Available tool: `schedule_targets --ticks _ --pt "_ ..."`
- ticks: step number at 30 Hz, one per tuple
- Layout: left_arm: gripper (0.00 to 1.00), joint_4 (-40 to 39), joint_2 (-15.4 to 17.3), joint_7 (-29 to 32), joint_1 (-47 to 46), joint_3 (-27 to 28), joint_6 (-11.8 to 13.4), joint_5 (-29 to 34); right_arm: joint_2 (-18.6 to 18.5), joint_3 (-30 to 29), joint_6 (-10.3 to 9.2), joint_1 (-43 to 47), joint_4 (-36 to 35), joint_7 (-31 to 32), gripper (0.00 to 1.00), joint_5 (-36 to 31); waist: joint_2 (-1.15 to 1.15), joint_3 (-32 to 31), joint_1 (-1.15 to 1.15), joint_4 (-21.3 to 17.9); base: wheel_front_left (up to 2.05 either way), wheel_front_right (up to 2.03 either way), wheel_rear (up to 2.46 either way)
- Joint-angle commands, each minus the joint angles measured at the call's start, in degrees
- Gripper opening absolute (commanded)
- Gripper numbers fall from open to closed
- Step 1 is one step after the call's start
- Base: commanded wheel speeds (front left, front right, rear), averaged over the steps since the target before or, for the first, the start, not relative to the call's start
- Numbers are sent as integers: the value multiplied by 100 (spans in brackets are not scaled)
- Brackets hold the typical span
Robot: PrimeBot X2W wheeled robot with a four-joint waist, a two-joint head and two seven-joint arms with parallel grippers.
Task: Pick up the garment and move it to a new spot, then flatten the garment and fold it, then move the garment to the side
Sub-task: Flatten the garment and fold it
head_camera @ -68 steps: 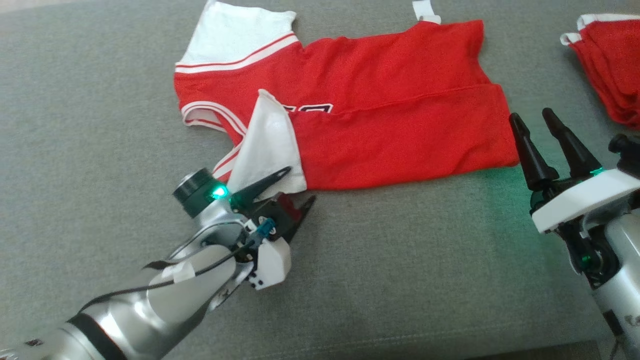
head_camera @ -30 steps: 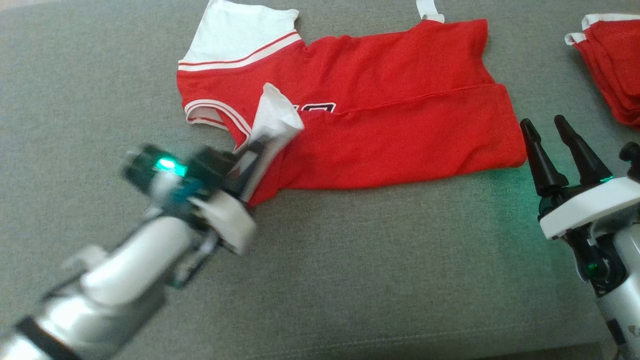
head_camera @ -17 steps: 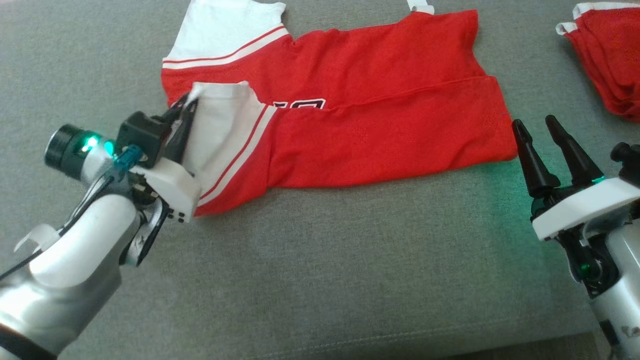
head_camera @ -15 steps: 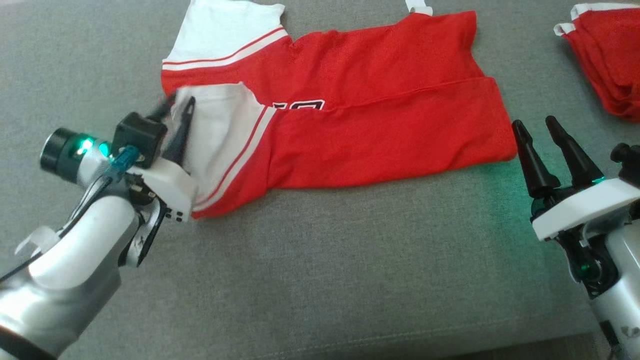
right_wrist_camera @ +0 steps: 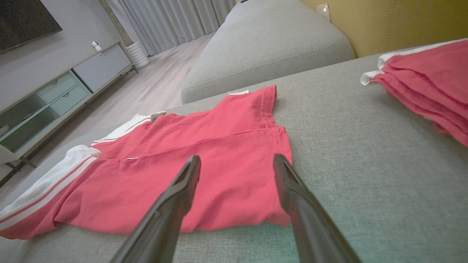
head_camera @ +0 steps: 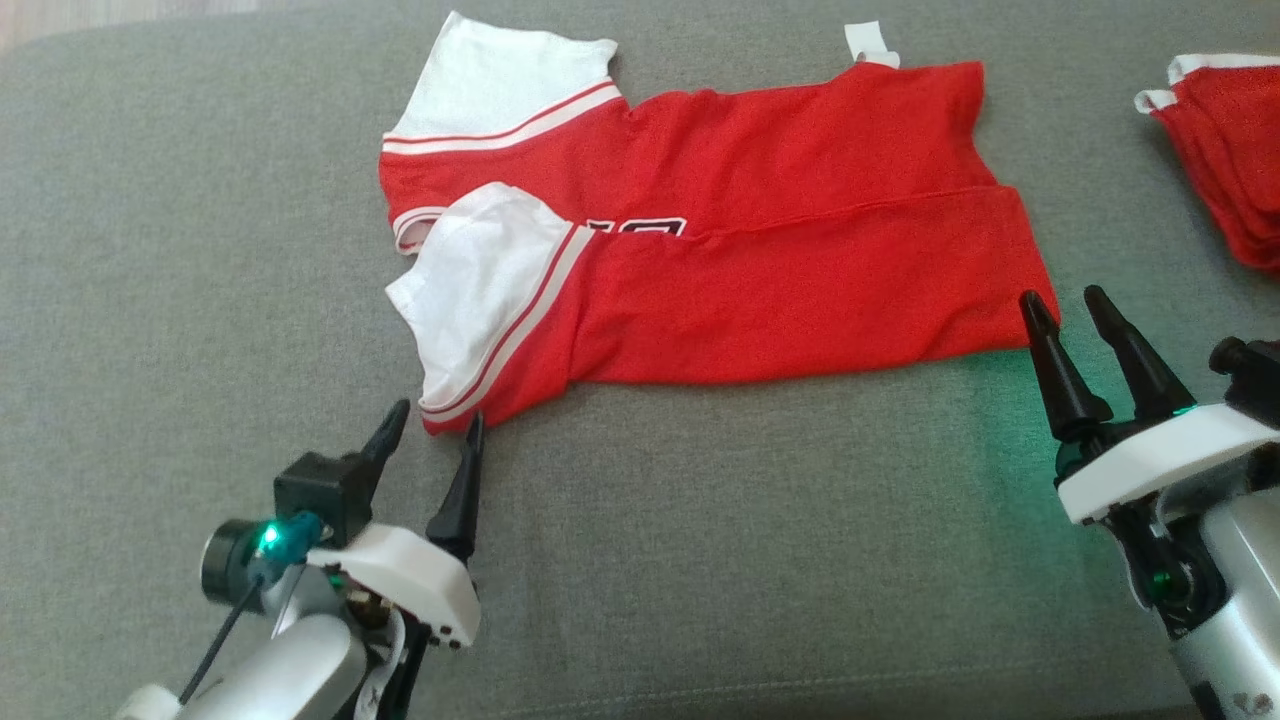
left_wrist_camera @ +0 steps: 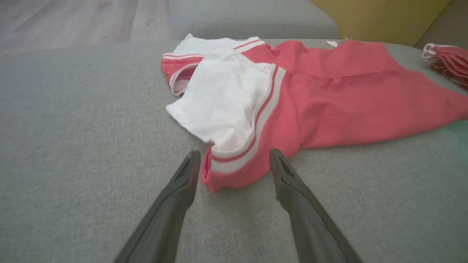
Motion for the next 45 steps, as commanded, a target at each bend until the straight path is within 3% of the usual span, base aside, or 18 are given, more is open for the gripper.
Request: schedule_targets --ticks 1,6,15,16,17,18,19,21,30,31,32,33,40,45 --pt "100 -43 51 -71 -238 290 -96 30 -80 30 37 -28 -181 -39 100 5 0 54 1 24 0 0 0" --pt "100 388 -120 -73 -252 378 -217 174 -93 49 37 -88 -227 9 100 -10 0 108 1 2 0 0 0" --pt "100 1105 -345 -74 -232 532 -675 67 -130 32 37 -121 -166 56 100 -9 0 109 1 -89 0 0 0" --pt "94 1114 -361 -74 -228 537 -696 73 -108 32 37 -133 -117 93 100 -3 0 106 1 -88 0 0 0" --pt "76 1121 -364 -74 -224 550 -729 80 -76 41 37 -152 -55 164 100 9 0 104 1 -87 0 0 0" --pt "48 1111 -360 -74 -228 570 -770 109 -34 51 37 -188 10 240 100 17 0 104 1 -85 0 0 0" --pt "38 1098 -360 -74 -224 602 -801 132 18 36 37 -238 94 300 100 22 0 104 1 -82 0 0 0" --pt "0 1061 -356 -74 -217 648 -867 196 122 18 37 -357 314 457 100 5 0 111 1 -66 0 0 0" --pt "0 1092 -333 -74 -258 602 -1111 308 409 -158 37 -724 1243 918 100 -284 0 122 1 124 0 0 0" --pt "0 1092 -327 -74 -261 604 -1132 302 409 -142 37 -725 1244 909 75 -282 0 119 1 139 0 0 0" --pt "0 1093 -321 -74 -261 603 -1156 297 399 -148 37 -711 1247 881 8 -270 0 109 1 160 0 0 0" --pt "0 1087 -317 -74 -252 608 -1184 281 377 -140 37 -683 1230 857 0 -260 0 97 1 175 0 0 0" --pt "0 908 -120 3 -51 632 -1392 103 5 -144 37 -326 902 716 0 -97 0 -100 1 196 0 0 0" --pt "0 519 190 216 226 615 -1559 -97 -299 -85 37 -26 615 841 0 99 0 -274 1 139 0 0 0"
